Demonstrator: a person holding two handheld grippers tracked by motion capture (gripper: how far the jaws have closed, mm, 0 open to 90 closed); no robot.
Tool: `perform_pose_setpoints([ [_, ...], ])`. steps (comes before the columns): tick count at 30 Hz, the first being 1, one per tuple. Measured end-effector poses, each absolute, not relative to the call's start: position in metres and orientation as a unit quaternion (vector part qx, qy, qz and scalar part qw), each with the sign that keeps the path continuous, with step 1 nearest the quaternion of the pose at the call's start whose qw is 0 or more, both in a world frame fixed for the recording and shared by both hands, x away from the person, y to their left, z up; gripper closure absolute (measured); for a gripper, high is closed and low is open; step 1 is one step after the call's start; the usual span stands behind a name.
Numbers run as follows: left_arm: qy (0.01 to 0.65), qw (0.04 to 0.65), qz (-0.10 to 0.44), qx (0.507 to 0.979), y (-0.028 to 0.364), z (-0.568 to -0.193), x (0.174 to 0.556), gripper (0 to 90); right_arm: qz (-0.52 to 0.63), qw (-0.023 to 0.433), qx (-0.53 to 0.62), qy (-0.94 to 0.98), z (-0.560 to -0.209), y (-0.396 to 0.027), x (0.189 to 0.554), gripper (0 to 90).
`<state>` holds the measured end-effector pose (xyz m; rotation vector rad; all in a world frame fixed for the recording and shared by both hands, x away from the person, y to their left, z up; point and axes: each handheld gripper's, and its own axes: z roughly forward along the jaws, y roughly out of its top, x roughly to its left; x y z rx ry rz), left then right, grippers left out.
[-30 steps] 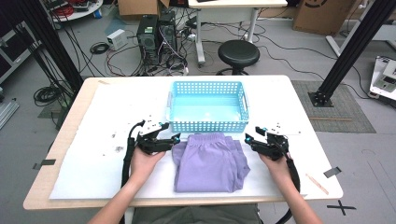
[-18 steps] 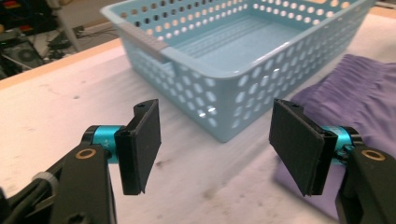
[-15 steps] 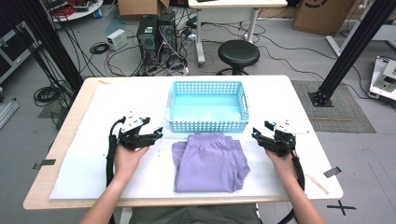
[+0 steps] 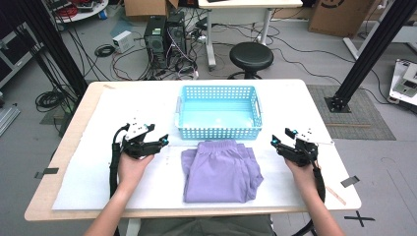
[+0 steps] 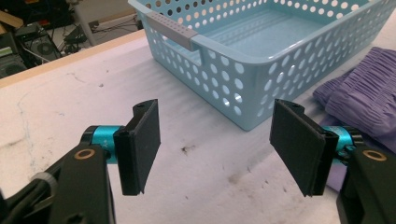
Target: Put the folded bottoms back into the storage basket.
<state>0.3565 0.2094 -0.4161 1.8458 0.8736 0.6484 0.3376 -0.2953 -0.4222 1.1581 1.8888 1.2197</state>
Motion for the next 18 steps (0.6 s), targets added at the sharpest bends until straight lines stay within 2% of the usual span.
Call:
perform_pose_setpoints([
  [6,0.350,0.479,0.265,0.760,0.206,-0.419,0.349,33.4,0.460,0.299,0.428,0.718,-0.422,-0.288,0.333,39.0],
  [9,0.339,0.479,0.265,0.765,0.203,-0.421,0.345,33.6,0.452,0.294,0.420,0.730,-0.423,-0.285,0.331,36.3],
  [13,0.324,0.492,0.248,0.769,0.195,-0.426,0.337,33.5,0.455,0.272,0.417,0.738,-0.423,-0.282,0.330,26.5],
  [18,0.311,0.505,0.234,0.771,0.185,-0.427,0.323,32.5,0.452,0.262,0.417,0.744,-0.424,-0.277,0.327,25.0],
])
